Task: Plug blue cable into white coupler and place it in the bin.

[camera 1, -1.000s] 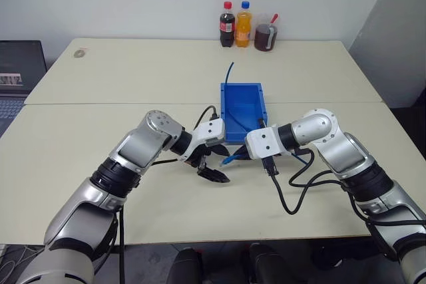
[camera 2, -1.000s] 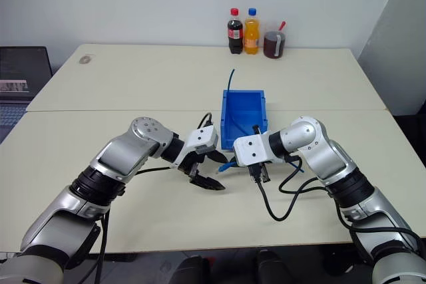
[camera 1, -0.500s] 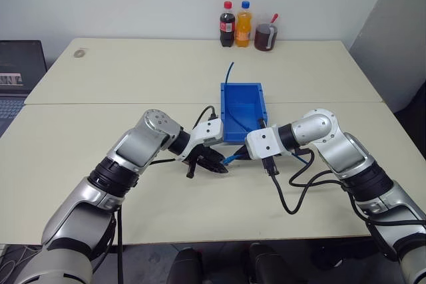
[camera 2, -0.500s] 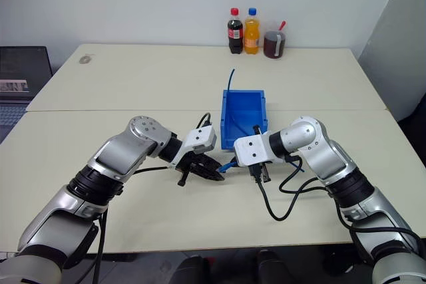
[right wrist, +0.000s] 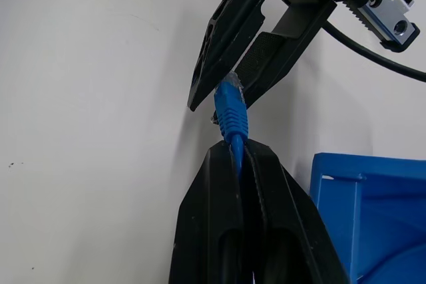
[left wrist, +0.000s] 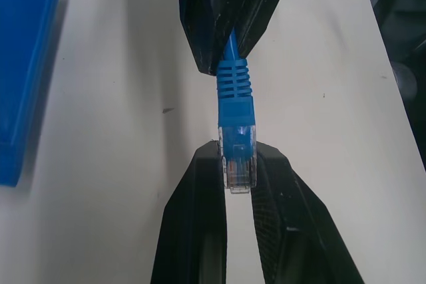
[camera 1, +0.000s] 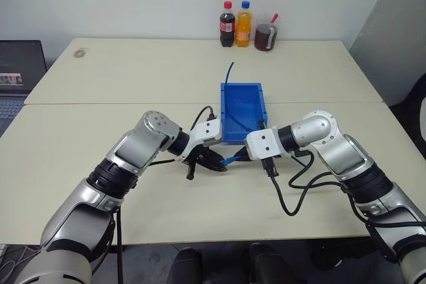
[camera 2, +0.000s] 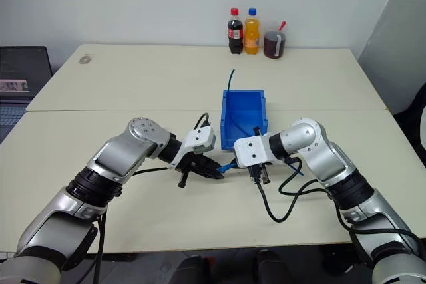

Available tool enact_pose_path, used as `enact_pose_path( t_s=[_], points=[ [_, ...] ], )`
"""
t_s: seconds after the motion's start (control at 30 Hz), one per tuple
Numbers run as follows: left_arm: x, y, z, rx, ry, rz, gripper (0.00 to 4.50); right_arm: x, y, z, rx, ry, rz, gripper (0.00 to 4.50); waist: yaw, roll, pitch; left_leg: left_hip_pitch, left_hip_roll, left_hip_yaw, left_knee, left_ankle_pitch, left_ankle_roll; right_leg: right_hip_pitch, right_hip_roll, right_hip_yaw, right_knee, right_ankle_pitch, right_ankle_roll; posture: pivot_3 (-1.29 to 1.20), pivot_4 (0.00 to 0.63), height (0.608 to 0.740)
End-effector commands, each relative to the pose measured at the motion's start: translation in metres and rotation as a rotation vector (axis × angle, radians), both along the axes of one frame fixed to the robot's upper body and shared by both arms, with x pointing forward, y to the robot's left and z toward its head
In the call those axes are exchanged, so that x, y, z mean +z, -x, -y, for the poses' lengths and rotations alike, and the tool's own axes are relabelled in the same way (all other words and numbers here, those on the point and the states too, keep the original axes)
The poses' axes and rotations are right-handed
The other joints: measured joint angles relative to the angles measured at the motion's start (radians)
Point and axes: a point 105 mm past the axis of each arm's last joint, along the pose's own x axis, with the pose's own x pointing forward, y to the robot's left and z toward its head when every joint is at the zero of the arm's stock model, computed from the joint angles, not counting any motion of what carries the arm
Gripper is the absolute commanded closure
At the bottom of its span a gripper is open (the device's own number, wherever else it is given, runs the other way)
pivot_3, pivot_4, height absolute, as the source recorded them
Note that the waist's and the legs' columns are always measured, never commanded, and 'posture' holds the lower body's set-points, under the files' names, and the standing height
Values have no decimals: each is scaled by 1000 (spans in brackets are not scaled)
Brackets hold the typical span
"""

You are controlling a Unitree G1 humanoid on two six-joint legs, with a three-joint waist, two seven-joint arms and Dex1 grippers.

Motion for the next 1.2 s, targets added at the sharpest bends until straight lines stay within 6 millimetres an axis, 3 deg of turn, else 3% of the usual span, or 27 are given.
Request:
enact_pose_path(
  t_s=[0.03,0.23,0.37,0.47,0.57,0.73,0.9,1.07,1.2],
  points=[
    [19,0,5,-7,58,58,4253,15,8,2,-8,-59,-40,3599,0,0,0,0,0,0,0,0,0,0,0,0,0,0,0,0,150,740],
    [18,2,3,8,72,52,4253,26,8,12,-93,-107,-95,2174,0,0,0,0,0,0,0,0,0,0,0,0,0,0,0,0,150,740],
    [19,1,-1,43,92,64,4253,59,6,16,-250,-308,-273,1137,0,0,0,0,0,0,0,0,0,0,0,0,0,0,0,0,150,740],
    [22,2,-8,104,155,55,4253,90,10,31,-382,-523,-507,1137,0,0,0,0,0,-1,0,0,0,0,0,0,1,0,0,0,150,740],
    [25,7,-13,159,223,22,4253,96,26,45,-441,-634,-712,1137,2,0,0,0,1,-3,0,0,0,1,-1,0,1,0,0,0,150,740],
    [56,12,-6,258,484,-79,4253,73,61,50,-420,-715,-981,1137,5,0,0,-2,0,-6,0,0,0,2,-1,-2,0,-1,-1,0,150,740],
    [82,21,4,258,670,-242,4253,38,67,31,-497,-720,-1086,1137,-1,0,-1,-3,-1,-7,1,0,0,2,-1,-2,0,-3,4,0,150,740],
    [85,51,6,146,656,-377,4253,43,49,21,-517,-777,-1091,1137,-25,1,0,-2,0,-7,0,0,0,1,0,-1,2,-3,4,0,150,740],
    [79,60,4,126,618,-417,4253,52,54,20,-435,-749,-1127,1137,-25,1,0,-1,0,-7,-1,0,0,1,0,-2,2,-3,4,0,150,740]
  ],
)
